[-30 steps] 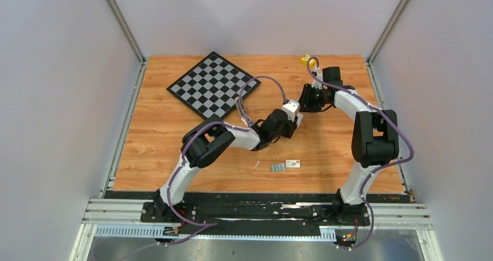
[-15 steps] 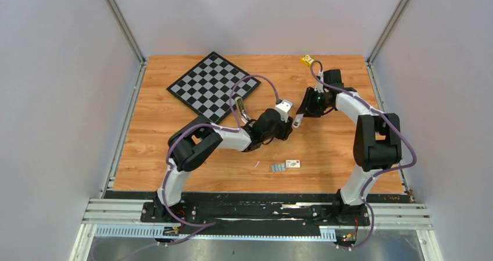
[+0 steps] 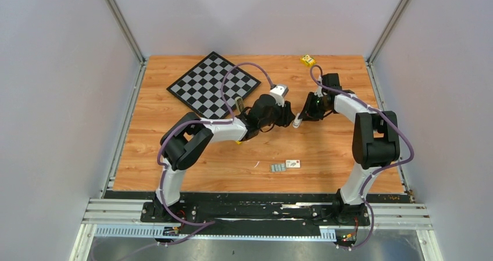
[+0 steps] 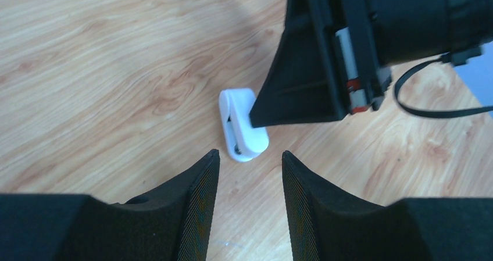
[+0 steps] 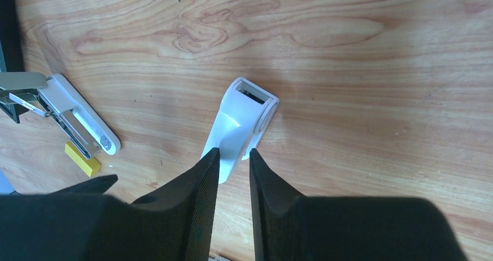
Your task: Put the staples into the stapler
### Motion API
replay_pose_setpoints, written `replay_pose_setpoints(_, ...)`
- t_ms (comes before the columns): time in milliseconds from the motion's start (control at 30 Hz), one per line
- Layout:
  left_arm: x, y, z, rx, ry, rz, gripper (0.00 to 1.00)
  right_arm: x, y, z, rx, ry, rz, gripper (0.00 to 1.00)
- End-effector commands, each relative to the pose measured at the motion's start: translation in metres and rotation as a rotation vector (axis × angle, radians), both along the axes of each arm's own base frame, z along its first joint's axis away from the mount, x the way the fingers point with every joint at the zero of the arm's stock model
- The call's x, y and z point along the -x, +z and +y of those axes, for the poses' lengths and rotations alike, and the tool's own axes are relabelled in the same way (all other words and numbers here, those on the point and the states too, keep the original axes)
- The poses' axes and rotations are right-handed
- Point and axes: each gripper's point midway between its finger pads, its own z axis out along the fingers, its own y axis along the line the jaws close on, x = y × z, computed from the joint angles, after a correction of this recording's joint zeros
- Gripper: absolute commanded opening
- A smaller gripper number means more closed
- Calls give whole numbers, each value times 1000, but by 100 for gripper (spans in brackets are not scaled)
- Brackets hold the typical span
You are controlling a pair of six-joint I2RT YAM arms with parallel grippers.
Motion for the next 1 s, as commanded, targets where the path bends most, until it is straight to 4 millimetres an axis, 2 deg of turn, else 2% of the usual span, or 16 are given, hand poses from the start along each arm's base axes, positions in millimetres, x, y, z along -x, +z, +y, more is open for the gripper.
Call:
replay_pose_setpoints(0, -1, -3, -16, 20, -38, 30, 46, 18, -28, -7, 45, -18, 91, 28)
replay_pose_setpoints(267, 0, -28, -29, 1, -88, 69, 45, 31, -44, -14, 88, -20, 132, 24)
replay_pose_setpoints(433, -2, -48, -29, -32, -85, 91, 41, 40, -56, -18, 108, -29, 164, 24)
replay_pose_setpoints(533, -1, -60, -25, -63, -80, 100, 37, 40, -56, -17, 107, -26, 163, 23)
replay_pose_setpoints(600, 0, -59, -22, -66, -79, 94, 37, 35, -51, -17, 105, -18, 142, 23)
replay_pose_setpoints(700, 1, -45, -19, -63, -77, 73, 39, 21, -31, -13, 86, -3, 88, 24)
replay_pose_setpoints(800, 3, -14, -11, -61, -67, 40, 40, 6, 2, -6, 53, 10, 17, 27)
replay_pose_setpoints(900, 9, 12, 5, -62, -39, 15, 41, 2, 29, 0, 28, 31, -31, 32)
replay_pose_setpoints(967, 15, 25, 19, -68, -18, 7, 42, 7, 41, 3, 29, 43, -46, 34)
